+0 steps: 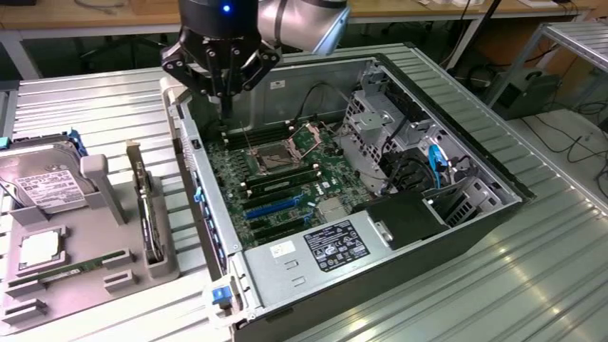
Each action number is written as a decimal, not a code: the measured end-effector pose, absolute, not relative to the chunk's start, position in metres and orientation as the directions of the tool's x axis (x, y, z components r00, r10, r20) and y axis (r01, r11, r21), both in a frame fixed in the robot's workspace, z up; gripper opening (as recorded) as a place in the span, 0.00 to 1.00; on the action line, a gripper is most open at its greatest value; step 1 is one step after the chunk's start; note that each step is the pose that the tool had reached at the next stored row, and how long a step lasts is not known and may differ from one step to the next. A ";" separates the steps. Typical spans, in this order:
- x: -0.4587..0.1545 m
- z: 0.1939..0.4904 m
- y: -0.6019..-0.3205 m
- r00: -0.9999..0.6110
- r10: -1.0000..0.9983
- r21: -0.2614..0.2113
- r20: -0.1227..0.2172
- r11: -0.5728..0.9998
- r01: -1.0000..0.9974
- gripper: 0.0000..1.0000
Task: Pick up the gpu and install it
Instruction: 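Reach for the gpu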
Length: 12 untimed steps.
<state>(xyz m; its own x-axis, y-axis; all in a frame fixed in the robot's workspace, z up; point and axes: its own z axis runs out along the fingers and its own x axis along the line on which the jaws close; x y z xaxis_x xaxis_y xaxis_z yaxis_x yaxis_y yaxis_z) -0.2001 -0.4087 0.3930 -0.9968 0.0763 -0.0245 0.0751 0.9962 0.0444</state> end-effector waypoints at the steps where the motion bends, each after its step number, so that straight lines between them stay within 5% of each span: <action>1: -0.204 0.393 -0.410 -0.997 0.076 0.044 -0.025 0.996 0.075 0.11; 12: -0.260 0.384 -0.428 -0.997 0.076 0.044 -0.024 0.996 0.075 0.11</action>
